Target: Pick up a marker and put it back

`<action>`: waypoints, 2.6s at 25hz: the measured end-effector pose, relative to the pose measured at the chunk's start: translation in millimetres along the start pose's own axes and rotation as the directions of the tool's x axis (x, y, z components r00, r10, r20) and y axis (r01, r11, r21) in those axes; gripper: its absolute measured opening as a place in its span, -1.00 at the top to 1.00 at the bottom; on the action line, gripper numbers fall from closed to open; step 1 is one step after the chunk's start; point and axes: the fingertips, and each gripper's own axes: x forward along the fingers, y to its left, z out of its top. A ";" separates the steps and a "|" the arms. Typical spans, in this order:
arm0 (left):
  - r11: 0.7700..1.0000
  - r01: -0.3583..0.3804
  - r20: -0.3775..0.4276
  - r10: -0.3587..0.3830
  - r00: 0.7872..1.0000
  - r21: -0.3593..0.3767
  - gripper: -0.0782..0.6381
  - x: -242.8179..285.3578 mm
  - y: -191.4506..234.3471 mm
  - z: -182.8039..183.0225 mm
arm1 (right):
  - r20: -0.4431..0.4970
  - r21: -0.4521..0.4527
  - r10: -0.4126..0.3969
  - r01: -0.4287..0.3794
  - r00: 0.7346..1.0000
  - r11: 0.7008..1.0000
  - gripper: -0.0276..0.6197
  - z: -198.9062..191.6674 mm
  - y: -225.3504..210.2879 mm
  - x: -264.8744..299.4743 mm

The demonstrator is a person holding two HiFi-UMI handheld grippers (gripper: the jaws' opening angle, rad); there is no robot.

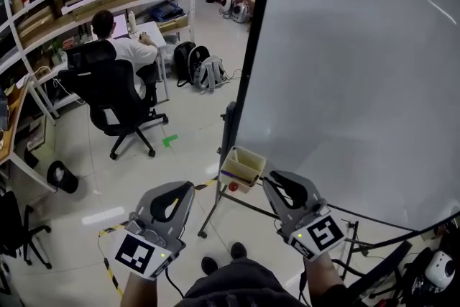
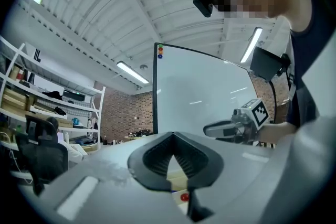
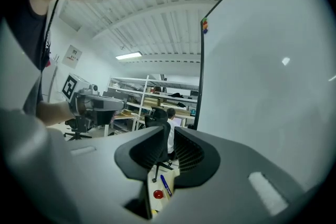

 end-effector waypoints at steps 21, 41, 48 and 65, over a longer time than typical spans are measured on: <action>0.978 -0.174 -0.055 0.181 0.982 0.117 0.77 -33.0 -200.6 13.2 | 0.051 -0.005 0.269 -0.269 0.962 0.963 0.91 -7.2 15.4 -168.6; 0.926 -0.365 -0.077 0.372 0.925 0.092 0.77 -185.2 -326.2 25.3 | 0.025 0.016 0.429 -0.430 0.903 0.903 0.91 4.3 127.7 -285.7; 0.914 -0.397 -0.062 0.402 0.914 0.079 0.77 -281.6 -370.5 31.6 | 0.017 0.006 0.466 -0.466 0.885 0.885 0.91 10.7 221.0 -336.2; 0.928 -0.368 -0.047 0.371 0.928 0.058 0.77 -327.4 -467.5 38.7 | -0.030 -0.053 0.440 -0.441 0.897 0.896 0.91 15.0 264.0 -445.7</action>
